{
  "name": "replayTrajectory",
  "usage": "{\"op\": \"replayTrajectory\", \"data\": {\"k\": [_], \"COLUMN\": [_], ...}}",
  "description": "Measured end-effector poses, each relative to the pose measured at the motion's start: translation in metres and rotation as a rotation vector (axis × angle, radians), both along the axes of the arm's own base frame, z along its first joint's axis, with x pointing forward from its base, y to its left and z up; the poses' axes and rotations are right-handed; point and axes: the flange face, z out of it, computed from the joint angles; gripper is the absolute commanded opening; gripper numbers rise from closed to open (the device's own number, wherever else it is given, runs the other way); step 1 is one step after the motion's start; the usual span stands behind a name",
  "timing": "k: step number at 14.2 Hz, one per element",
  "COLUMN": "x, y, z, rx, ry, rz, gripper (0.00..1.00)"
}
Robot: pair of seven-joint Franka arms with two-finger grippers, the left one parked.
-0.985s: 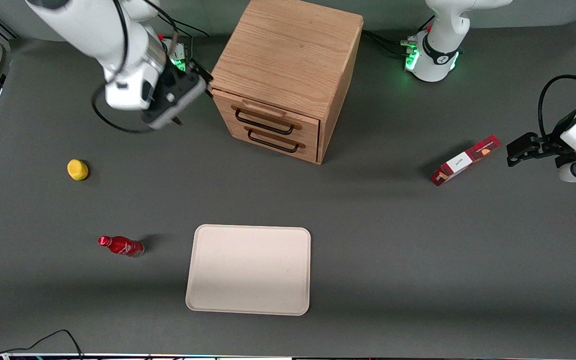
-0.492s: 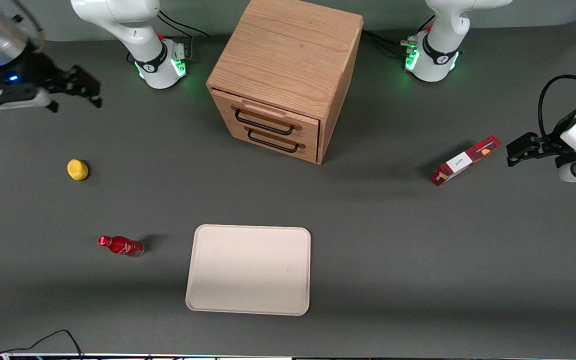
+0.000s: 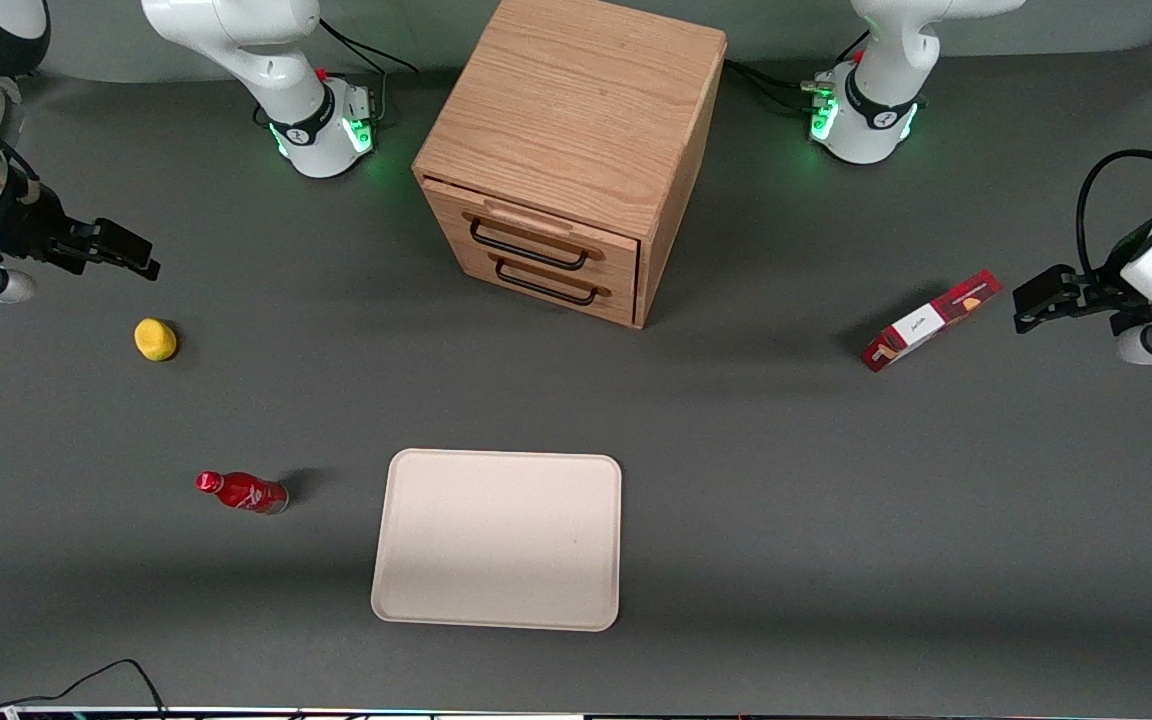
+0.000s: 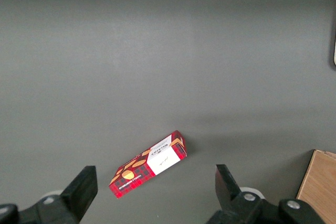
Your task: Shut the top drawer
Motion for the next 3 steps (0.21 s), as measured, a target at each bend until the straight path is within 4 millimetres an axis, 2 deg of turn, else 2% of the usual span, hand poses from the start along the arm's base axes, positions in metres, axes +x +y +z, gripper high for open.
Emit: {"op": "replayTrajectory", "data": {"k": [3], "x": [0.0088], "y": [-0.0028], "z": [0.0056], "rx": [-0.028], "ry": [-0.023], "rz": [0.003], "gripper": [1.00]}}
